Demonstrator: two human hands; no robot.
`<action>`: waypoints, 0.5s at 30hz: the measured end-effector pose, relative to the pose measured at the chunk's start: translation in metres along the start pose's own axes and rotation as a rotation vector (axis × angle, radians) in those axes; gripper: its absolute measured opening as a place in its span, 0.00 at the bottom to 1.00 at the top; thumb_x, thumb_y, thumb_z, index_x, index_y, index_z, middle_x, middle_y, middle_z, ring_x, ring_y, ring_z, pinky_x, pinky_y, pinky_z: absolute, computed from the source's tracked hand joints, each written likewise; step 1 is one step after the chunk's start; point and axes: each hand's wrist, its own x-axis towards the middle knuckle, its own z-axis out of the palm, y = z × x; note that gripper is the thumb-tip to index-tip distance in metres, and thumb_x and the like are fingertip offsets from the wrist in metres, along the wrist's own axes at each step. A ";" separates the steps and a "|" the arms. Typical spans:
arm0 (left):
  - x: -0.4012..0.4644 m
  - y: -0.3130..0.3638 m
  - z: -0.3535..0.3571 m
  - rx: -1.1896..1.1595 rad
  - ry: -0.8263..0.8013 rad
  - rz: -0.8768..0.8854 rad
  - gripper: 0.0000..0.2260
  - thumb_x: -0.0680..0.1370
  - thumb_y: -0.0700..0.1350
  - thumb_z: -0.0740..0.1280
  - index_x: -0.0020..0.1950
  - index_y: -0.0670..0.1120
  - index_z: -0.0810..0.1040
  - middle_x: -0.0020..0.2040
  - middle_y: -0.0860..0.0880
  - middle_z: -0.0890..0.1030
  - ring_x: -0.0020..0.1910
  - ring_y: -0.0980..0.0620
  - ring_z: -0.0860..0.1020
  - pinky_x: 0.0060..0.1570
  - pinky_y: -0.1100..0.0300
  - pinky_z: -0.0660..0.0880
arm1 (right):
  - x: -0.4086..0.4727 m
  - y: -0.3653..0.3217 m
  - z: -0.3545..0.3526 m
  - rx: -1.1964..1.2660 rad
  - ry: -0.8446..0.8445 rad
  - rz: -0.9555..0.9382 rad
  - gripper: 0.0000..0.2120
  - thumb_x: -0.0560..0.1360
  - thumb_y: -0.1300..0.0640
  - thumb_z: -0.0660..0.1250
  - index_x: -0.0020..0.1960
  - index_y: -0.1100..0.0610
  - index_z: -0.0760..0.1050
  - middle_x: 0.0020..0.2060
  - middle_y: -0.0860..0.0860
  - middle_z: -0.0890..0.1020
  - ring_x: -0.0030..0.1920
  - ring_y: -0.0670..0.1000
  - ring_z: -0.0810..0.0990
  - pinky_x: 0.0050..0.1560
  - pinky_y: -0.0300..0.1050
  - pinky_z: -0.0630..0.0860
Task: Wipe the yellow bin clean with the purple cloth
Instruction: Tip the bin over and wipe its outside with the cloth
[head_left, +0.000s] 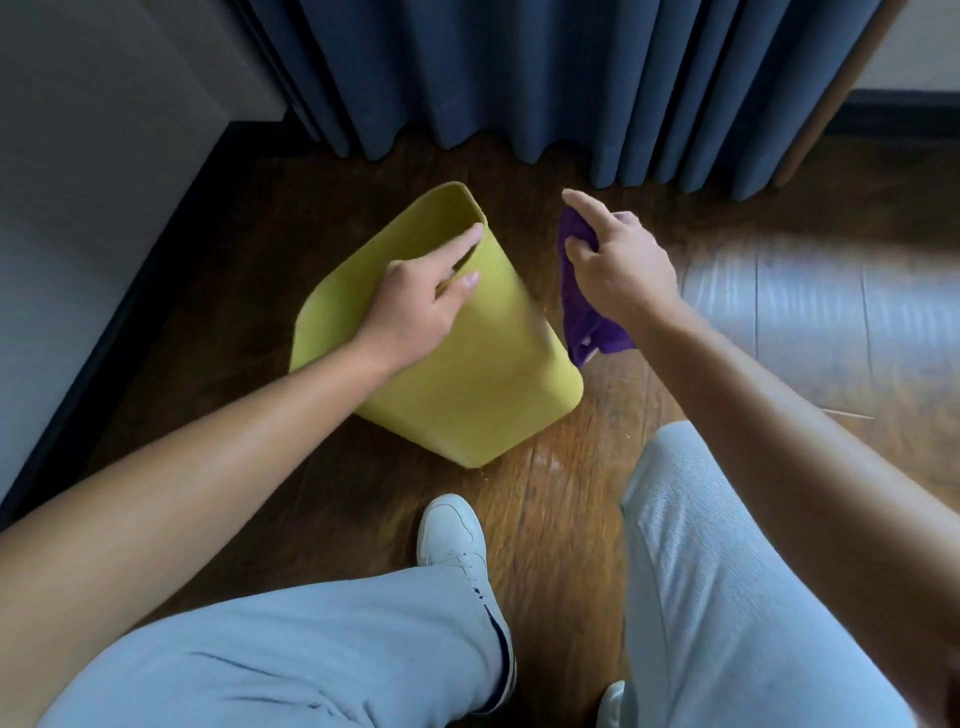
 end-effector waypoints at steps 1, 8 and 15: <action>0.001 0.002 0.003 0.004 -0.004 0.024 0.21 0.84 0.46 0.65 0.77 0.48 0.71 0.31 0.54 0.69 0.29 0.46 0.70 0.36 0.52 0.75 | 0.001 -0.002 -0.004 -0.023 -0.010 -0.010 0.23 0.85 0.44 0.55 0.79 0.33 0.61 0.70 0.51 0.74 0.66 0.58 0.77 0.53 0.47 0.69; -0.010 0.023 0.018 0.041 -0.125 0.183 0.19 0.83 0.49 0.66 0.73 0.47 0.77 0.36 0.52 0.83 0.27 0.67 0.73 0.28 0.77 0.63 | 0.003 -0.016 -0.014 -0.157 -0.036 -0.097 0.22 0.82 0.32 0.55 0.69 0.37 0.77 0.65 0.48 0.81 0.64 0.54 0.79 0.49 0.45 0.69; -0.012 0.032 0.023 0.031 -0.135 0.180 0.18 0.82 0.46 0.68 0.72 0.45 0.78 0.30 0.65 0.71 0.26 0.66 0.72 0.29 0.77 0.62 | 0.001 -0.027 -0.020 -0.187 -0.135 -0.015 0.20 0.74 0.37 0.67 0.65 0.39 0.79 0.54 0.48 0.82 0.52 0.55 0.79 0.46 0.45 0.71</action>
